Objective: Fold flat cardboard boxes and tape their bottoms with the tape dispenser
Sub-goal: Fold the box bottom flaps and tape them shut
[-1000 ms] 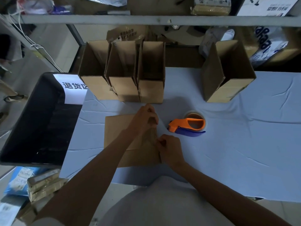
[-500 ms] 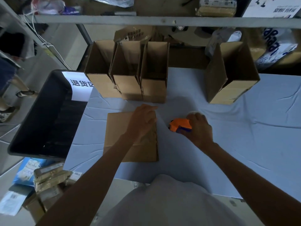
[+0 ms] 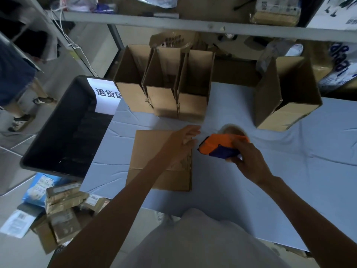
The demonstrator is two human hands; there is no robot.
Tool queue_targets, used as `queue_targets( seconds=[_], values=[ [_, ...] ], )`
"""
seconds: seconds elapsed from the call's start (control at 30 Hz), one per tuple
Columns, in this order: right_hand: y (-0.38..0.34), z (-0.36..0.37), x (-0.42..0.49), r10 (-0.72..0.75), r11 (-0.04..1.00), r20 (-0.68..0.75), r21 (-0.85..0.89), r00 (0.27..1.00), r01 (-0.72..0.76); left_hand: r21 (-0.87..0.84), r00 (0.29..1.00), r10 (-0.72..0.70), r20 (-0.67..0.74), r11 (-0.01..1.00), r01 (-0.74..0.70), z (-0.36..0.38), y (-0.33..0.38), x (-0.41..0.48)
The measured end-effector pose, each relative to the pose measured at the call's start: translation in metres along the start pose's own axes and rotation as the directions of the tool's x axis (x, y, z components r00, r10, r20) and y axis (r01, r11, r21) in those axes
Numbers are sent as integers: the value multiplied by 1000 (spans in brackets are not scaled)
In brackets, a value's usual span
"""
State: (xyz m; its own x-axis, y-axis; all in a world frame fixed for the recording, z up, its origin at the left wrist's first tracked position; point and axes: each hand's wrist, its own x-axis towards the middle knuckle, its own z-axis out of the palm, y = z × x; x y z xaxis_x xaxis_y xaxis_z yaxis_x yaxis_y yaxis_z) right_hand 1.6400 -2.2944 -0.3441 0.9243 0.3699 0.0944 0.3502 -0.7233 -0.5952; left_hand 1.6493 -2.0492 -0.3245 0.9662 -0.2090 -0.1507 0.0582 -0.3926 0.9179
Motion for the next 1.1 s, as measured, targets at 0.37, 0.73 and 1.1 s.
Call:
queue_targets(
  seconds=[0.37, 0.73, 1.1],
  values=[
    [-33, -8, 1, 32, 986, 147, 159, 989, -56, -202, 999, 36, 29, 979, -30, -18, 21, -21],
    [-31, -14, 1, 74, 956, 246, 260, 966, -139, -147, 999, -21, -26, 989, 17, -27, 24, -26],
    [-50, -23, 10, 27, 985, 266, 158, 964, -71, 170, 984, -120, -133, 975, 142, -26, 13, -22]
  ],
)
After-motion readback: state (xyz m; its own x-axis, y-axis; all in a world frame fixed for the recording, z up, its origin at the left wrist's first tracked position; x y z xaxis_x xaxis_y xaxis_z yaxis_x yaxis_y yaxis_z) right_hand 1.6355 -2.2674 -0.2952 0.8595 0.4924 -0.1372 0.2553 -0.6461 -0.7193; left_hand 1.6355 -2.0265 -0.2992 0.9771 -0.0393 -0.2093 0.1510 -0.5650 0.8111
